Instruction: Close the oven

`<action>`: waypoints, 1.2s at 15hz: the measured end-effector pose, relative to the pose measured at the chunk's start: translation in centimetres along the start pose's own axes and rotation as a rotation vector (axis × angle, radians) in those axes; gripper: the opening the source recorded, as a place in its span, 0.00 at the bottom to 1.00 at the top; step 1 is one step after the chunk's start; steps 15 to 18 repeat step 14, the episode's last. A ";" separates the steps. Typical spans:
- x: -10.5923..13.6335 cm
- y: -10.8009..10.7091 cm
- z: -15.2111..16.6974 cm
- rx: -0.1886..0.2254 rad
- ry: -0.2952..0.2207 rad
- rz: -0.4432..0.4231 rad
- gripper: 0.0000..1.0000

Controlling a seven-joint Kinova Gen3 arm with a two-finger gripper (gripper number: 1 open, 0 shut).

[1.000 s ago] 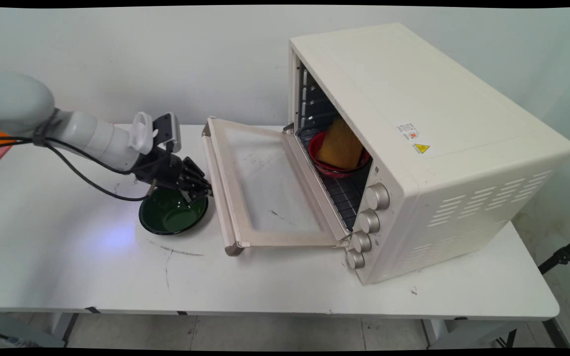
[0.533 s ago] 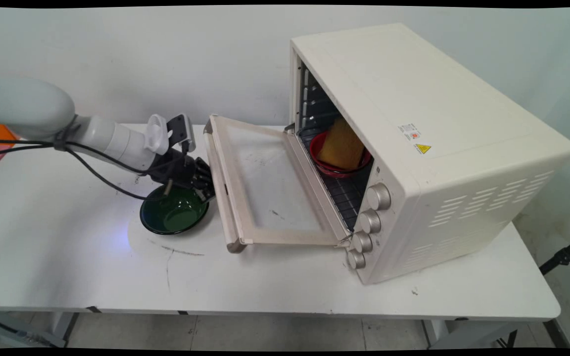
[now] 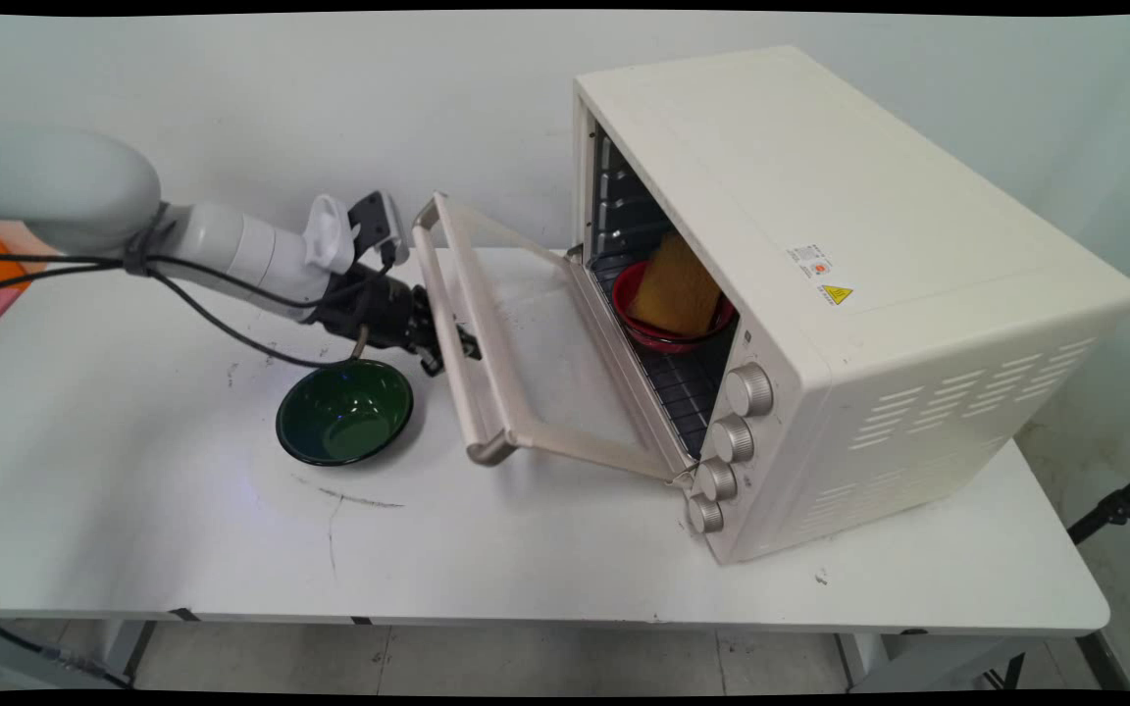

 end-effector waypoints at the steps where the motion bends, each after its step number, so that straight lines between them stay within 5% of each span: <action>1: 0.8 0.0 -0.2 -0.002 0.014 -0.001 0.00; 12: 9.3 -0.5 -3.4 -0.003 0.142 0.011 0.00; 18: 10.2 -0.7 -4.0 -0.001 0.151 0.015 0.00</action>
